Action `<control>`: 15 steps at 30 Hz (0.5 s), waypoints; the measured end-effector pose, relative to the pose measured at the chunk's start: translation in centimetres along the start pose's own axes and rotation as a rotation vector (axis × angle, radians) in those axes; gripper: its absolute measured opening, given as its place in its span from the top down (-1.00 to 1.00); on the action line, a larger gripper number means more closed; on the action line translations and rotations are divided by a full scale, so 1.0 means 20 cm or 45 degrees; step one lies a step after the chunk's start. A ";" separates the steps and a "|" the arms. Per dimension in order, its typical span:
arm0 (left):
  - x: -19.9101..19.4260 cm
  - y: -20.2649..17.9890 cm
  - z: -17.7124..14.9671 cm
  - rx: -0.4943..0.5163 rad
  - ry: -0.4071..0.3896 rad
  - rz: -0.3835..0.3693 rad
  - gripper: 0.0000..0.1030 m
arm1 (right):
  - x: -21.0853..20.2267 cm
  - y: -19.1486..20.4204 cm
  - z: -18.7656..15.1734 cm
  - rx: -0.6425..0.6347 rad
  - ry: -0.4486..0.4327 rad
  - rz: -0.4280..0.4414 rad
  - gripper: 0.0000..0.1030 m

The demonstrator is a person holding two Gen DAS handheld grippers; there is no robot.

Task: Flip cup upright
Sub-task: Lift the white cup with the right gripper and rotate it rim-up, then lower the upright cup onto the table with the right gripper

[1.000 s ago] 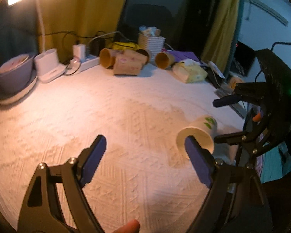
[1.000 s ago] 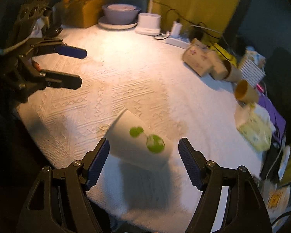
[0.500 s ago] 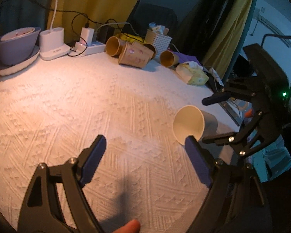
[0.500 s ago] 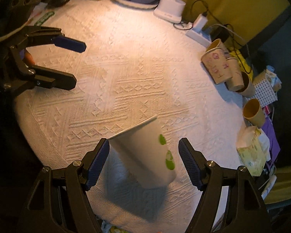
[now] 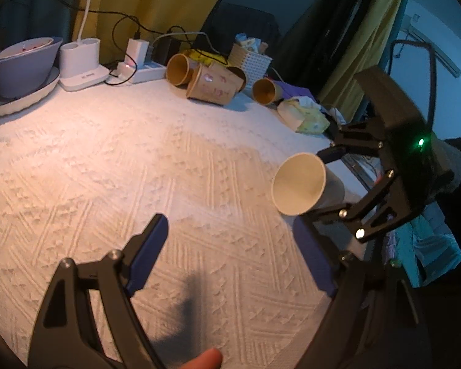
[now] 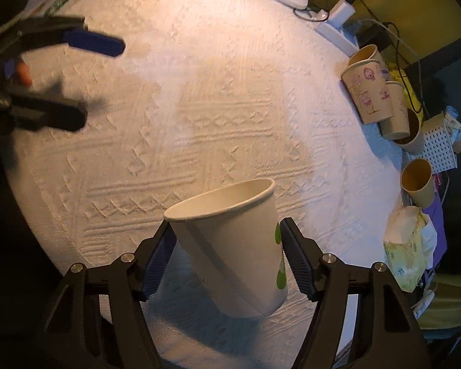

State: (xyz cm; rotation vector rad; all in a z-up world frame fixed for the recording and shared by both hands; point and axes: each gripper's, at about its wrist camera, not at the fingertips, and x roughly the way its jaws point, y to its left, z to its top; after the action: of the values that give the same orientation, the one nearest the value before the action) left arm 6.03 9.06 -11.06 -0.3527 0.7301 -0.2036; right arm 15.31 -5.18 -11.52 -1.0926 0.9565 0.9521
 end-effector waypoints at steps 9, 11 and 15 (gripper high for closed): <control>-0.01 0.00 0.10 -0.012 -0.025 0.060 -0.64 | -0.08 -0.22 0.04 0.369 -0.292 0.011 -0.38; -0.01 -0.01 0.12 -0.006 -0.027 0.066 -0.64 | -0.08 -0.28 0.04 0.499 -0.376 0.040 -0.38; 0.00 -0.03 0.16 0.005 -0.024 0.077 -0.64 | -0.07 -0.34 0.02 0.681 -0.507 0.083 -0.38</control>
State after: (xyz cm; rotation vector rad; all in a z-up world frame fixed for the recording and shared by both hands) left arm 8.24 9.36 -8.59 -0.3278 0.7207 -0.1446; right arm 21.43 -6.33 -8.19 -0.4037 0.8473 0.8548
